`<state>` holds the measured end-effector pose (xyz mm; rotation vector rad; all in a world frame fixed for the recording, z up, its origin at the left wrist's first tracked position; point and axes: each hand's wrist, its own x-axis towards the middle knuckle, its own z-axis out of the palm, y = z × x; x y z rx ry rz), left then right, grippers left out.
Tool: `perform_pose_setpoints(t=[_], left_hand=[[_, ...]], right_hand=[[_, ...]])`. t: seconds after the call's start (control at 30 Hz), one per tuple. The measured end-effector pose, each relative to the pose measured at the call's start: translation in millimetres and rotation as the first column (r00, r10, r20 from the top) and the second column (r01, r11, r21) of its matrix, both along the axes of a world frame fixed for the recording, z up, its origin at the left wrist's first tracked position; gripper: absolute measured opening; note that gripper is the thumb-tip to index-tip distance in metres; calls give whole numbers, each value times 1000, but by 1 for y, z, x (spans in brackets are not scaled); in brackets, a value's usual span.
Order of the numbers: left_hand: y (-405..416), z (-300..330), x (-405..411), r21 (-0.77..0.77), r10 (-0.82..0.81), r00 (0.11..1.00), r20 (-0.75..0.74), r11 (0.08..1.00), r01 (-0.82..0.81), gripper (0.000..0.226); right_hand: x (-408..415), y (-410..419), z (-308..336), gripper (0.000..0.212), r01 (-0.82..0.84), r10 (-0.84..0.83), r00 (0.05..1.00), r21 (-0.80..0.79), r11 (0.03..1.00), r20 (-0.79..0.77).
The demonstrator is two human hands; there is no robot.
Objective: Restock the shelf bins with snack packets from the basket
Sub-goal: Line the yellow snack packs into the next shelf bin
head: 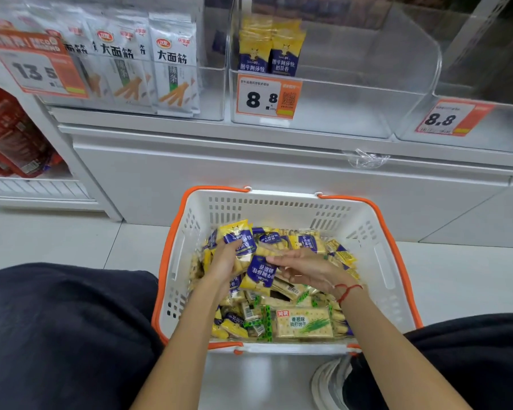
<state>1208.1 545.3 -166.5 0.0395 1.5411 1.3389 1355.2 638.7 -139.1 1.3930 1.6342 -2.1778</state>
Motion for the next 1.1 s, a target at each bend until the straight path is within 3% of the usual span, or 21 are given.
perform_pose_setpoints(t=[0.17, 0.23, 0.27, 0.3, 0.47, 0.53, 0.63, 0.73, 0.8, 0.87, 0.93, 1.03, 1.1], left_hand=[[1, -5, 5, -120, -127, 990, -53, 985, 120, 69], [2, 0, 11, -130, -175, 983, -50, 977, 167, 48], [2, 2, 13, -118, -164, 986, -39, 980, 158, 32], [3, 3, 15, -103, -126, 991, -34, 987, 122, 30], [4, -5, 14, -47, -59, 998, -10, 997, 58, 39], [4, -5, 12, -35, 17, 999, 38, 999, -15, 37], [4, -5, 4, -26, 193, 973, 126, 981, -192, 31], [6, -3, 0, 11, 276, 939, 204, 959, -284, 28], [8, 0, 2, 19, 287, 933, 216, 954, -298, 29], [7, -1, 4, 14, 293, 933, 210, 953, -303, 33], [5, -3, 5, 26, 301, 931, 208, 949, -313, 37], [2, -3, 7, 74, 334, 912, 237, 930, -360, 44], [3, -3, 7, 104, 340, 904, 259, 921, -376, 50]], right_hand=[[-6, 0, -1, 38, 55, -63, 997, 193, 980, 35], [-12, -2, 1, 30, 82, -92, 995, 269, 960, 25], [-15, -3, 2, 26, 130, -137, 991, 305, 943, -1], [-18, -2, 2, 26, 189, -187, 982, 336, 923, -38], [-29, -2, 1, 34, 236, -211, 972, 436, 868, -106], [-31, -1, -2, 39, 338, -302, 941, 332, 881, -155], [-28, 1, -5, 40, 540, -525, 813, -11, 842, -251], [-28, -7, -3, 22, 489, -521, 811, -182, 853, -266], [-35, -17, -3, 12, 399, -405, 893, -74, 914, -193], [-43, -24, -7, 20, 327, -316, 944, 153, 933, -91], [-47, -30, -10, 22, 298, -290, 954, 345, 890, -76], [-47, -35, -15, 44, 207, -172, 978, 575, 792, -116], [-48, -36, -18, 39, 130, -95, 992, 662, 738, -88]])
